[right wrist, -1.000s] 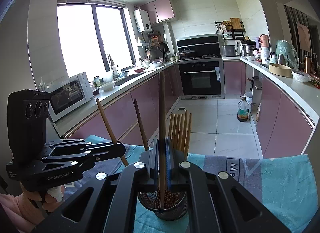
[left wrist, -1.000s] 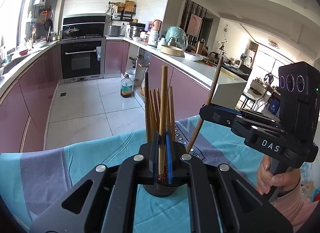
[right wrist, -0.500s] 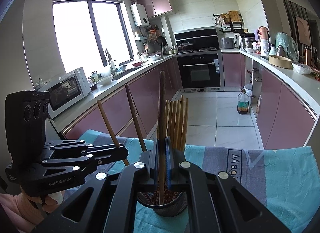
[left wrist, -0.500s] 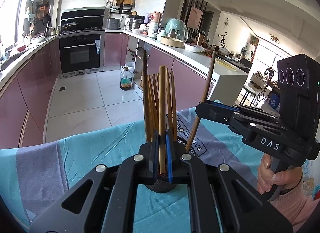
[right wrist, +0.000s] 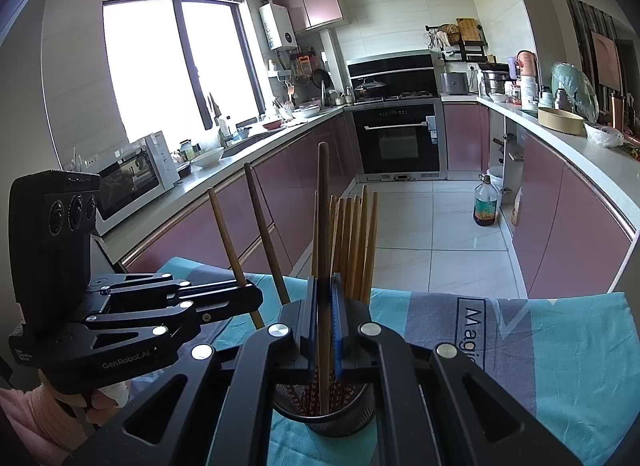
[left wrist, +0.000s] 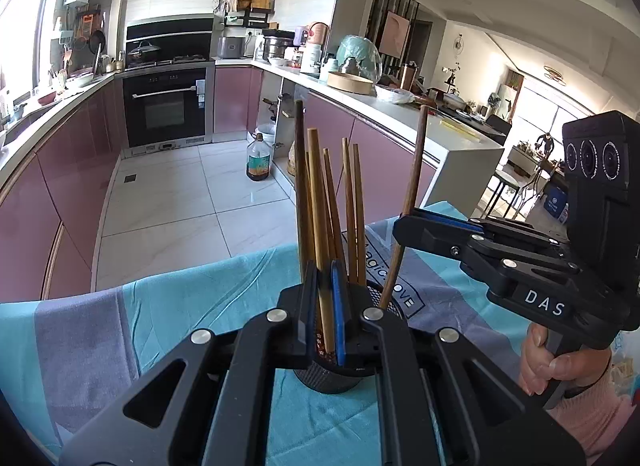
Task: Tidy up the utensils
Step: 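Lower the left gripper's chopstick into the cup while the right gripper lowers its own, then open both grippers to release the chopsticks into the cup and withdraw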
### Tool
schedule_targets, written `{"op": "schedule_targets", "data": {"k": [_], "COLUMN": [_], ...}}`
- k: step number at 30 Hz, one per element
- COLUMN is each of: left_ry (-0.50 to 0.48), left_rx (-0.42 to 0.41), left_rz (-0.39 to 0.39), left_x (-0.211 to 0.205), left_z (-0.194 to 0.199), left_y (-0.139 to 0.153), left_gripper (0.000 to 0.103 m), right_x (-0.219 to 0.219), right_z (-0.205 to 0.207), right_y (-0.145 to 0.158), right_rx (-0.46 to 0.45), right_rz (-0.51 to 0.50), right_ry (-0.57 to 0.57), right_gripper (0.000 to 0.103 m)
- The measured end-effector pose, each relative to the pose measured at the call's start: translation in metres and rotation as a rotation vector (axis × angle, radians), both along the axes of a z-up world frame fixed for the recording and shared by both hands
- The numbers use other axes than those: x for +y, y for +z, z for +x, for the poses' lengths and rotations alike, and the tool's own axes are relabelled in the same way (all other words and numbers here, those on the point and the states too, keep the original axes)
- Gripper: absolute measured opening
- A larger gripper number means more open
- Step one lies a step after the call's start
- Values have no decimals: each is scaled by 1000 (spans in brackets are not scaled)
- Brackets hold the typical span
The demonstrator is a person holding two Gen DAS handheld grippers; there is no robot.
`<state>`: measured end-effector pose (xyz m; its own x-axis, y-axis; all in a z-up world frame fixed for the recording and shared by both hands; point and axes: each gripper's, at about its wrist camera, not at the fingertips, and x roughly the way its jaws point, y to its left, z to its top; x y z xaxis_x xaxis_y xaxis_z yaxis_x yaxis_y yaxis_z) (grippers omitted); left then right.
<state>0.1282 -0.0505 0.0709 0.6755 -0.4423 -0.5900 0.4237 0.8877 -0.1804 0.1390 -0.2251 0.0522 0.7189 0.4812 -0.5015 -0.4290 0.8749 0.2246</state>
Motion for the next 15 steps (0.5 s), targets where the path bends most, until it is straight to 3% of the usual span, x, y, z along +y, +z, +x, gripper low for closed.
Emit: {"op": "schedule_targets", "data": {"k": [15], "left_ry": [7], "left_rx": [5], "left_rz": [19], "left_x": [-5], "left_z": [15], "left_y": [-5], "left_gripper": [8], "right_x": [1], "right_z": [7], "right_y": [-2], "right_rx": [11], "right_rz": [4], "right_ry": [-4], "right_gripper": [5]}}
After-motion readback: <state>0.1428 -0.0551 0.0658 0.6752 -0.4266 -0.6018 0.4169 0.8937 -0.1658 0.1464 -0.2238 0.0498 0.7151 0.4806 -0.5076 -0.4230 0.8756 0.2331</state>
